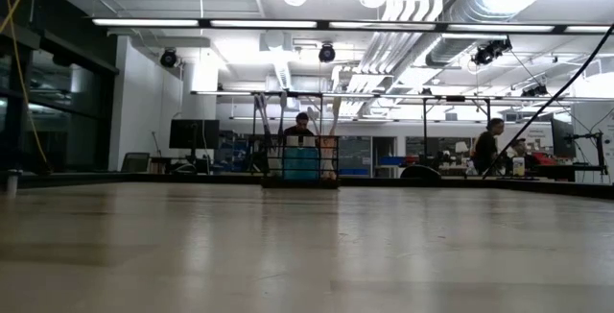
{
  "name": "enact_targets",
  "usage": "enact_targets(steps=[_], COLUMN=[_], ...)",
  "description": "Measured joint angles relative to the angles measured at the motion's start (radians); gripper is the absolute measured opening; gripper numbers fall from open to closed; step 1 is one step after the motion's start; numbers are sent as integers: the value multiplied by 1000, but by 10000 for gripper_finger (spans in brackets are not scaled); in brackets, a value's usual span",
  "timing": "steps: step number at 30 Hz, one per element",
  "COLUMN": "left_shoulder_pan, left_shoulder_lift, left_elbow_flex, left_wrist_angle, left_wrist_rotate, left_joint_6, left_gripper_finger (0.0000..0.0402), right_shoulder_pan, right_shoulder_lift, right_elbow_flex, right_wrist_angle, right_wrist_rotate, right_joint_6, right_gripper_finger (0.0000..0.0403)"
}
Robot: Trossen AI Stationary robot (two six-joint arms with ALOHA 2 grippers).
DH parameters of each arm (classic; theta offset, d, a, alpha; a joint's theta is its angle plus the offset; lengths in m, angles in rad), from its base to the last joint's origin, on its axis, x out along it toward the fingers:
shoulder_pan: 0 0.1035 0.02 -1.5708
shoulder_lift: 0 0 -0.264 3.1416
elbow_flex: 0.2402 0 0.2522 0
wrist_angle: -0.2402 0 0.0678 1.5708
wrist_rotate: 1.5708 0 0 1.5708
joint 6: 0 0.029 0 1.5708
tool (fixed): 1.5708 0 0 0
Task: Pick & Place toothbrushing station
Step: Return to Home Position
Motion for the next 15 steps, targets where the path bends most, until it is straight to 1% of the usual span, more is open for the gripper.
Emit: enact_targets(steps=[3,6,8,11,15], left_shoulder_pan=[-13,-26,-39,-61,-82], left_shoulder_lift=[-35,-66,-78,-82,-81], left_elbow_flex=[0,0,0,0,-16], left_wrist_angle=[-111,-207,-239,-271,-300], left_wrist_rotate=[12,37,52,54,54], left_joint_6=[-78,-142,-154,-157,-198], left_gripper_finger=[108,108,108,108,108], right_shoulder_pan=[20,33,34,32,33], right_shoulder_lift=[-10,-53,-89,-157,-250], right_elbow_flex=[-66,-138,-198,-296,-422], right_wrist_angle=[118,209,273,370,480], right_wrist_rotate=[21,25,23,26,23], right_joint_6=[-5,-7,-4,-6,-12], right_gripper_finger=[121,121,121,121,121])
